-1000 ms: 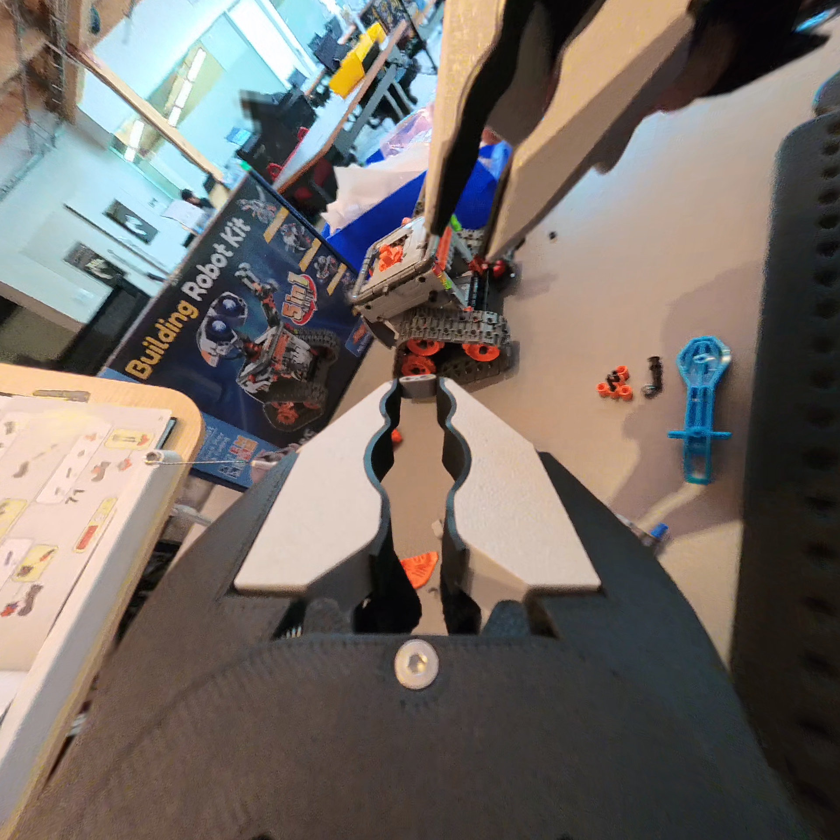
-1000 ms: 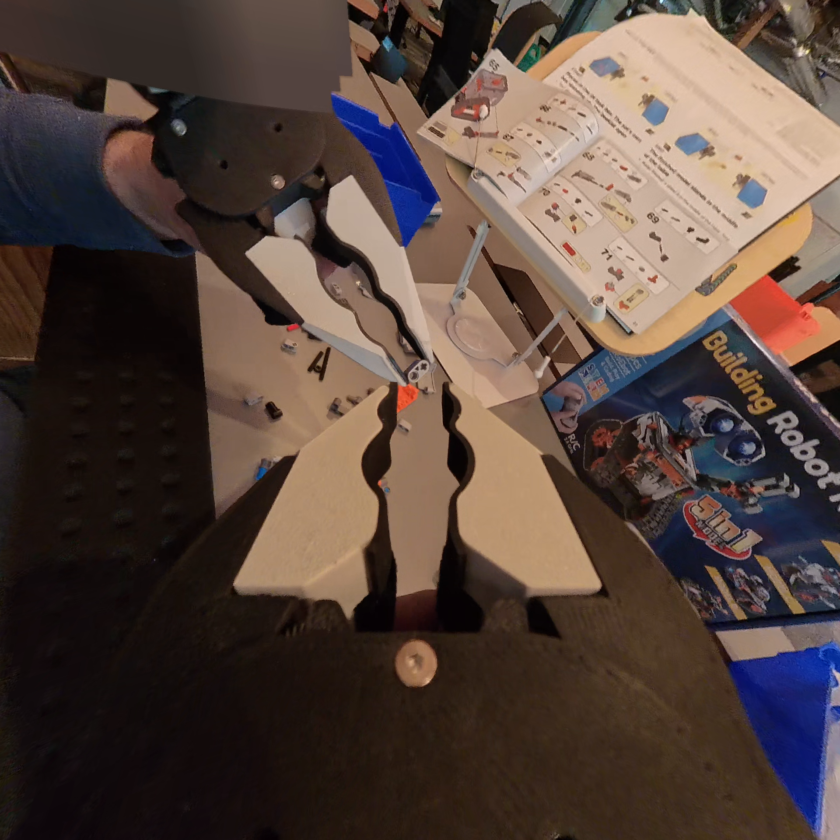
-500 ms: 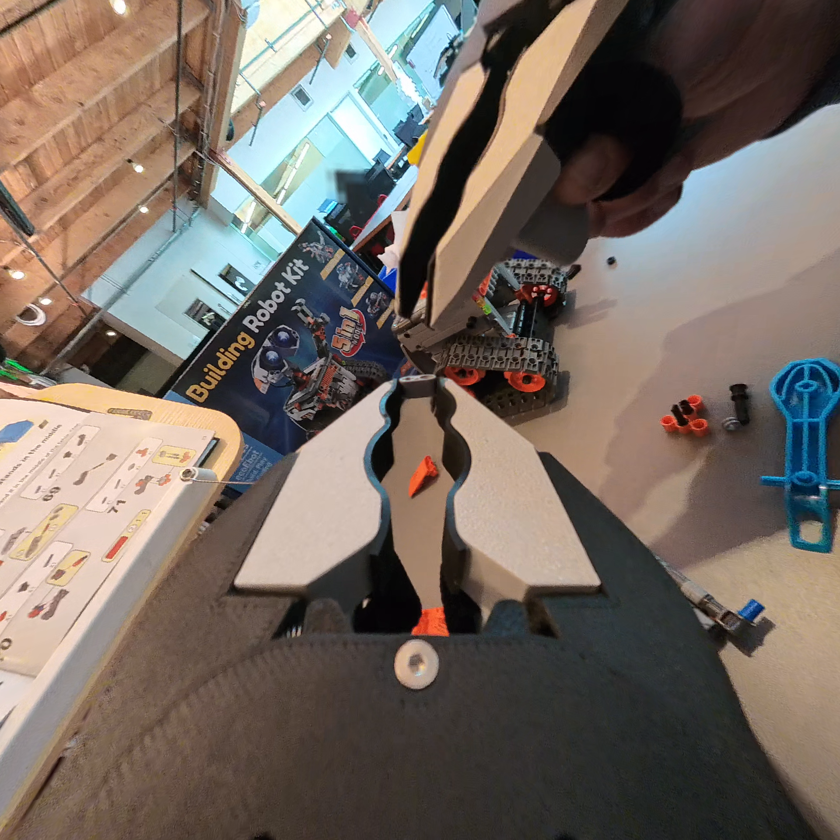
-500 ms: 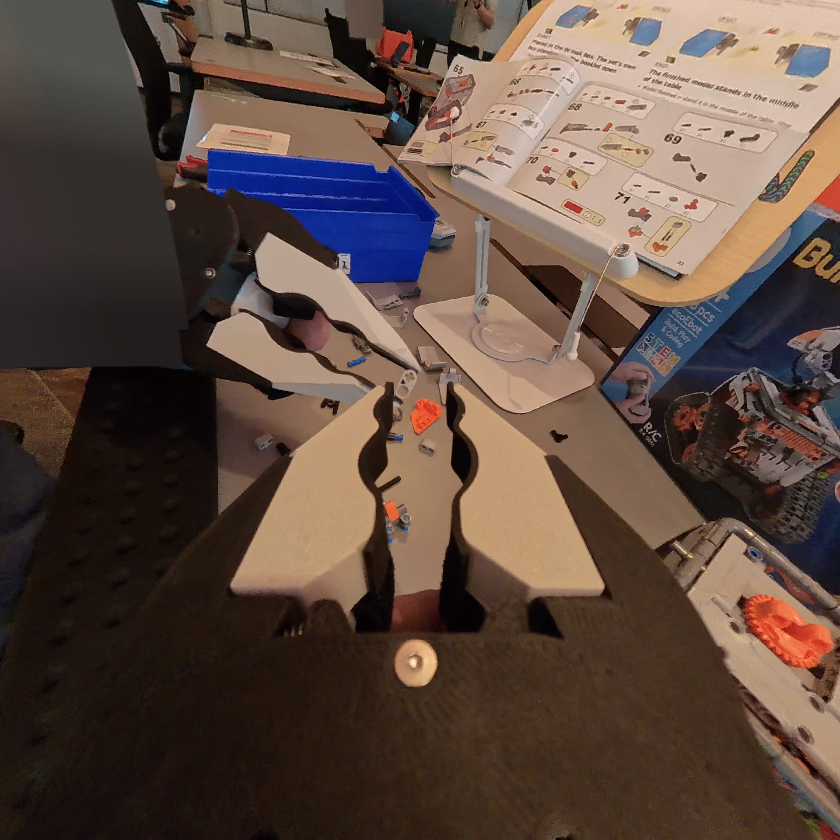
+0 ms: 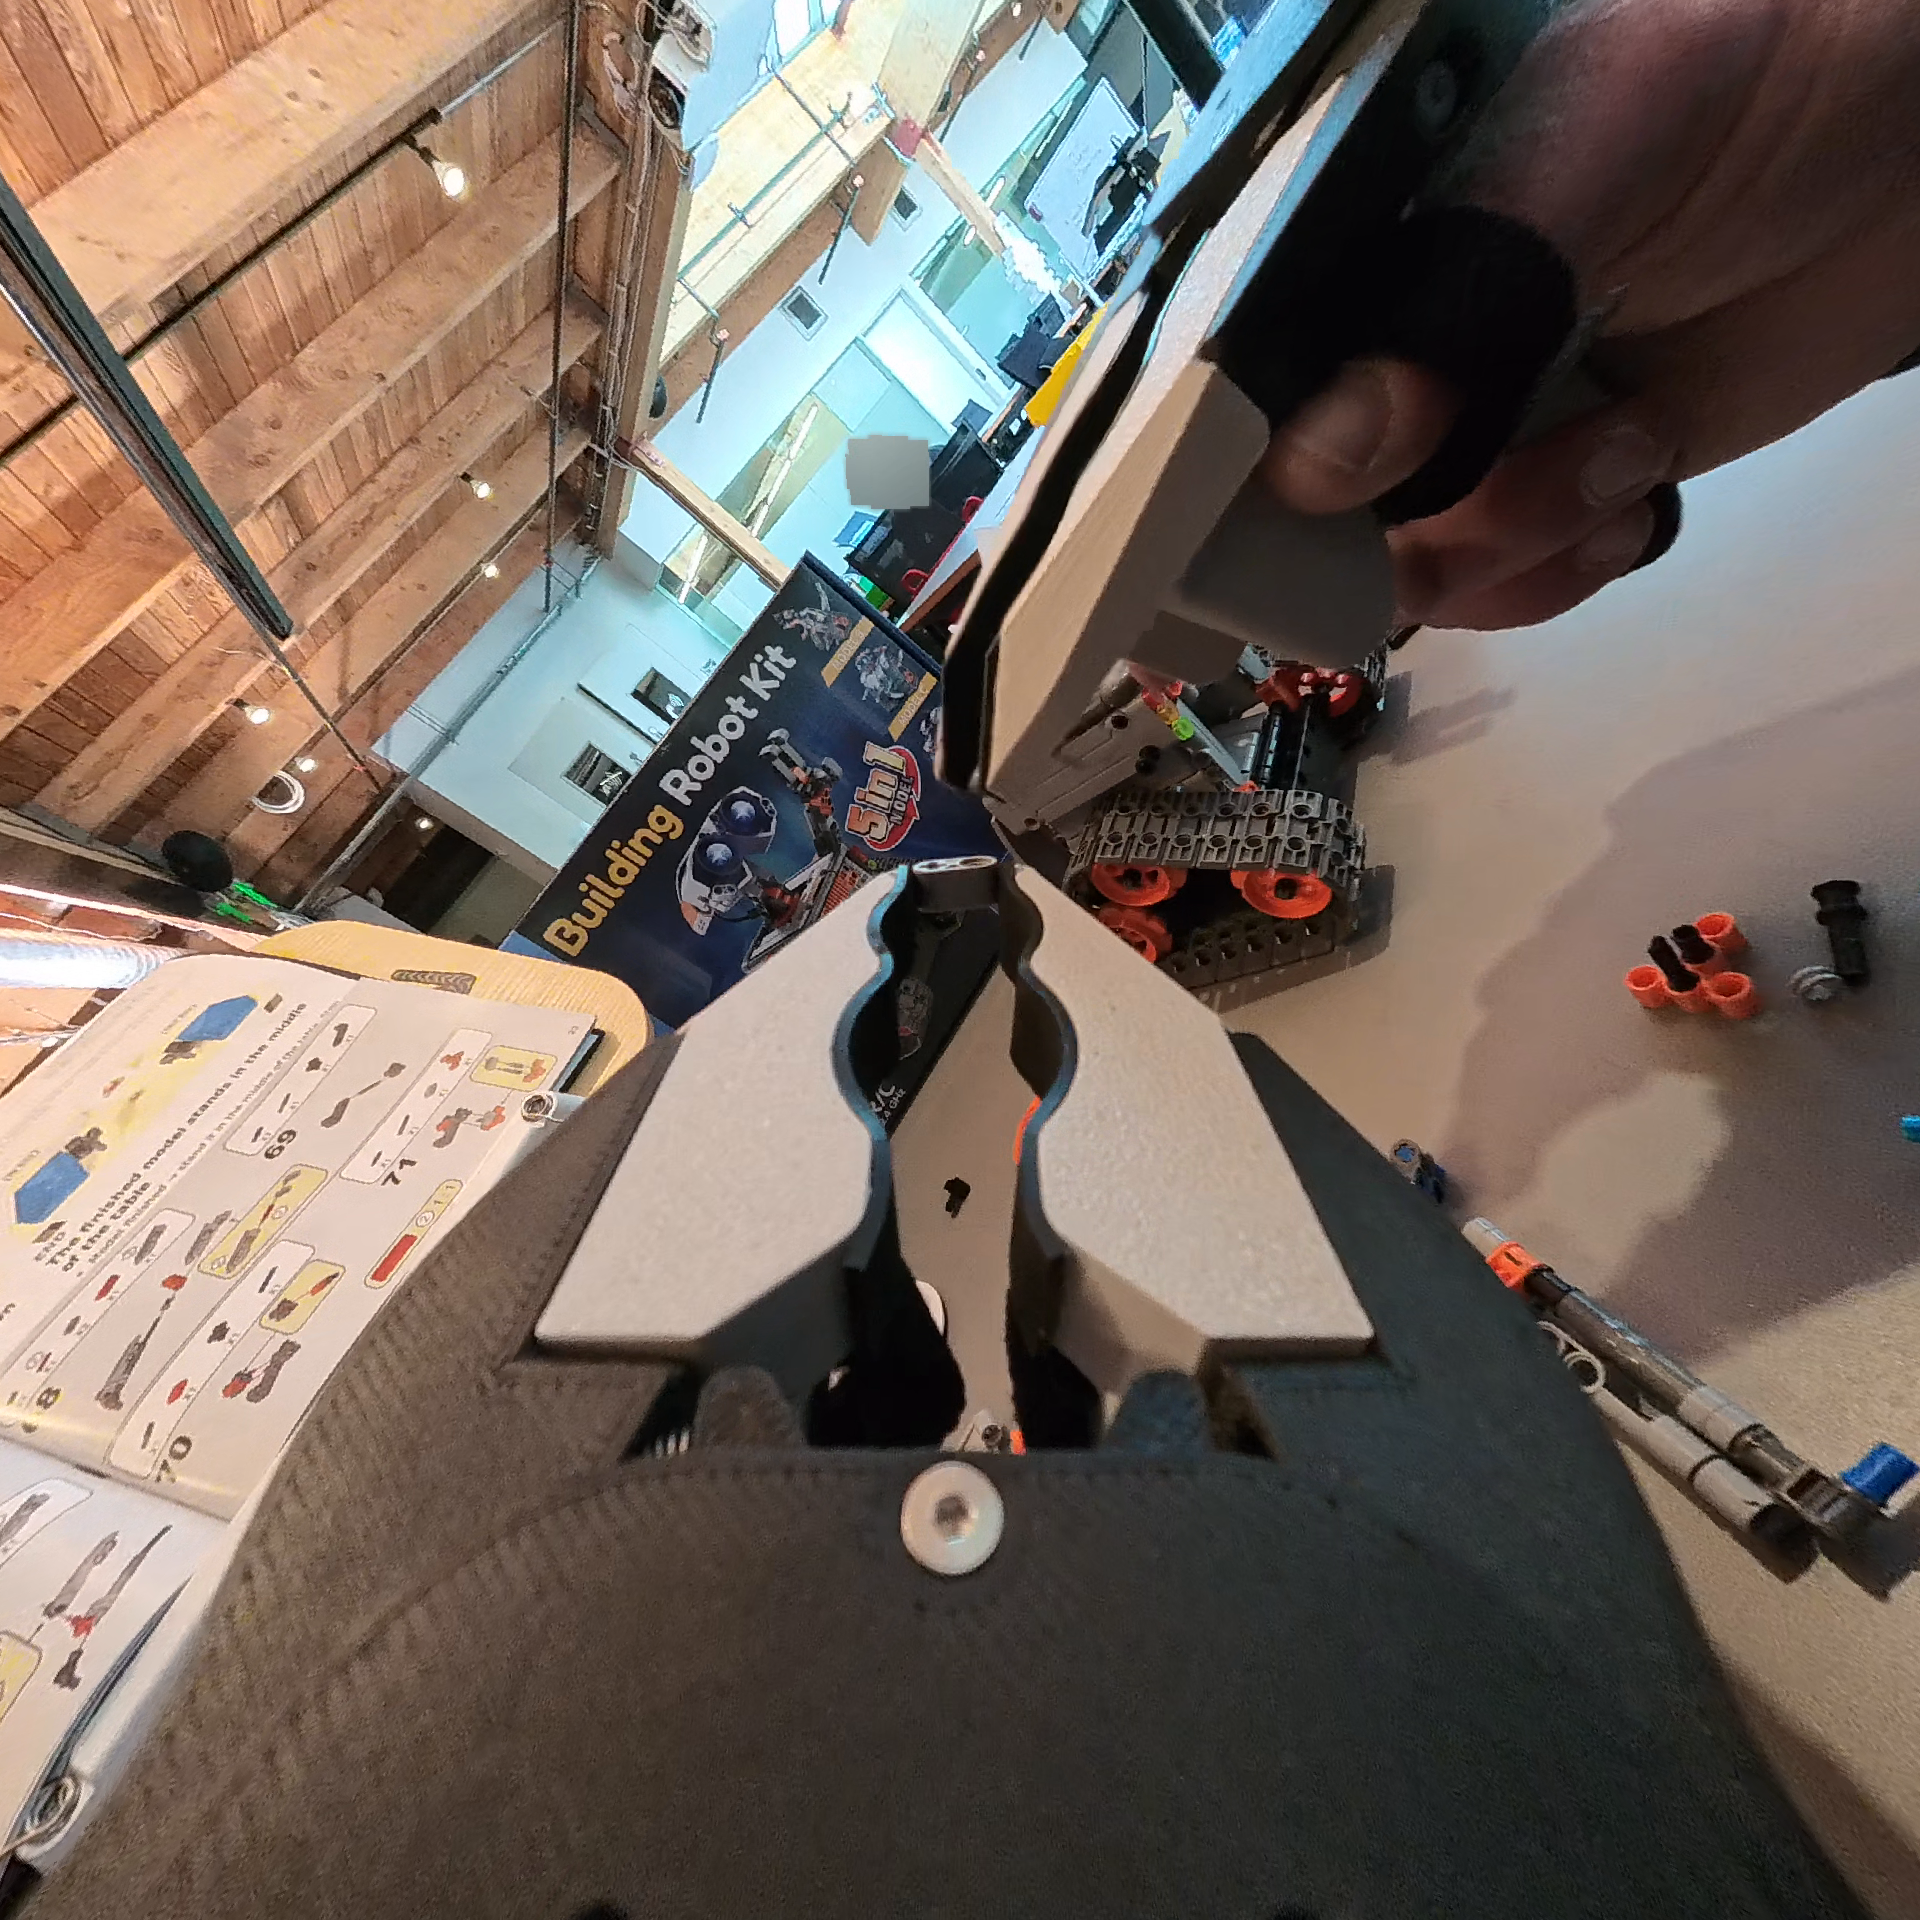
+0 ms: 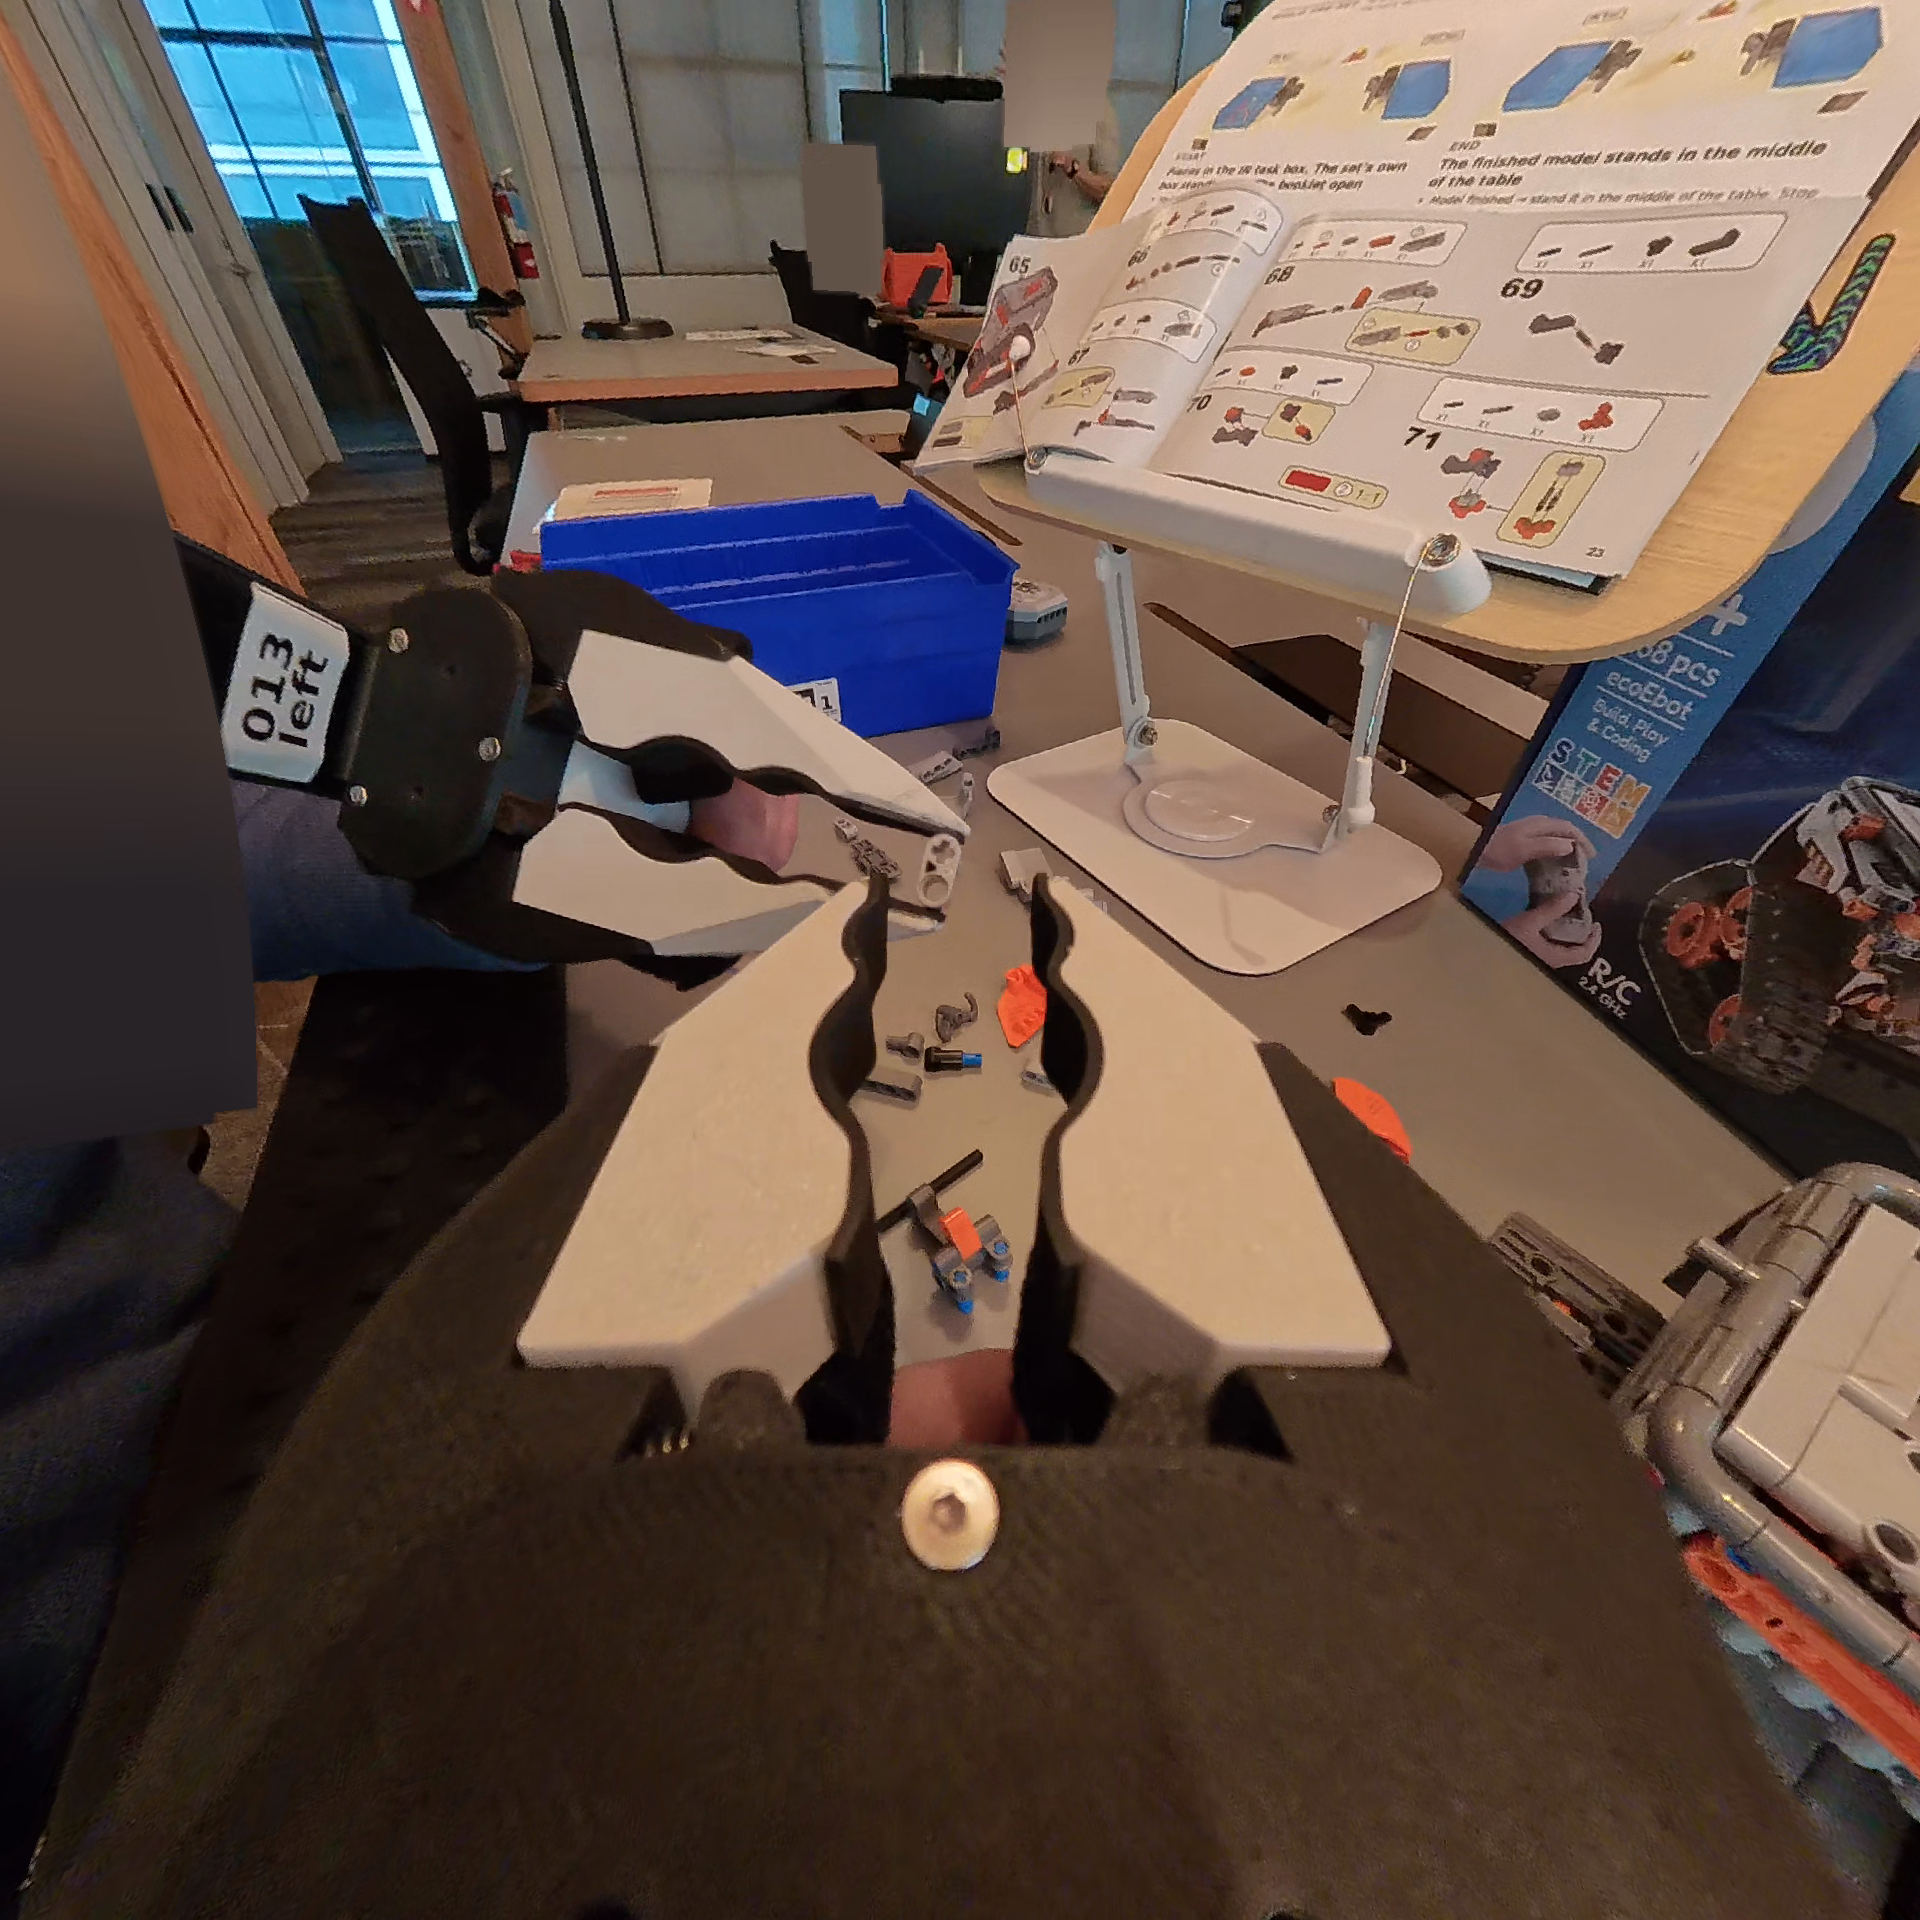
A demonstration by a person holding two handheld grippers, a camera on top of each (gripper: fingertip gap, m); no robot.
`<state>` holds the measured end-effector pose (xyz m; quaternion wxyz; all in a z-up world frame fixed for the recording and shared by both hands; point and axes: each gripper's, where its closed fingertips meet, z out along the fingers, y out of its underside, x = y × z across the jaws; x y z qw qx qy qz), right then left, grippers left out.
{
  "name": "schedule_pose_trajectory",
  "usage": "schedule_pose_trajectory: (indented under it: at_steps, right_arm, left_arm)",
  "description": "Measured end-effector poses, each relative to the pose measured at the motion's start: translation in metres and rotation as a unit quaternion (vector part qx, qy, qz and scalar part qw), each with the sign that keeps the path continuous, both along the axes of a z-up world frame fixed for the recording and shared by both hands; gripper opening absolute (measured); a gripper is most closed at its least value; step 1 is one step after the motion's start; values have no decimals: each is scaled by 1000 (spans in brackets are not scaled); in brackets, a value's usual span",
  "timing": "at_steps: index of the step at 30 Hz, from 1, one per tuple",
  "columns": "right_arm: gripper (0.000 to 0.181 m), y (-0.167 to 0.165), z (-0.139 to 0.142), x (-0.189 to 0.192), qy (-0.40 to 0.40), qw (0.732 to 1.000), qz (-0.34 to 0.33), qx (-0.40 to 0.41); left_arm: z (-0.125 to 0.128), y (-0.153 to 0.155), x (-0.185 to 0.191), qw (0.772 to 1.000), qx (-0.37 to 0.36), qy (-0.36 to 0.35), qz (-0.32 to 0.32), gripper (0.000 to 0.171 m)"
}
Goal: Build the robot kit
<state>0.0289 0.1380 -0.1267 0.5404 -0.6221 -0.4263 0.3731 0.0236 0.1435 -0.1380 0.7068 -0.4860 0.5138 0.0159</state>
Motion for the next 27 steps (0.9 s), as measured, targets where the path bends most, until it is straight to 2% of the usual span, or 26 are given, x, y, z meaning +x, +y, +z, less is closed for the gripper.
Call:
schedule_pose_trajectory:
  at_steps: [8, 12, 16, 21, 24, 27]
  right_arm:
    - [23, -2, -1, -2, 17, 1000, -8, -12]
    - [19, -2, -7, -6, -5, 1000, -12, -3]
    - [6, -1, -15, -8, -39, 999, -21, 5]
    - [5, -2, -19, -1, -61, 998, -22, 14]
    - [5, -2, -27, 13, -99, 994, -23, 28]
    - [5, -9, -43, 33, -162, 987, -5, 23]
  left_arm:
    - [2, -3, 4, 1000, 11, -2, -6, 13]
    - [-1, -3, 7, 1000, 23, 13, 0, 13]
    - [-6, -5, 13, 999, 39, 37, 7, 12]
    - [-10, -7, 19, 999, 27, 42, 3, 12]
    - [-19, -13, 26, 998, -19, 49, -25, 21]
    - [-38, -21, 28, 989, -121, 66, -58, 28]
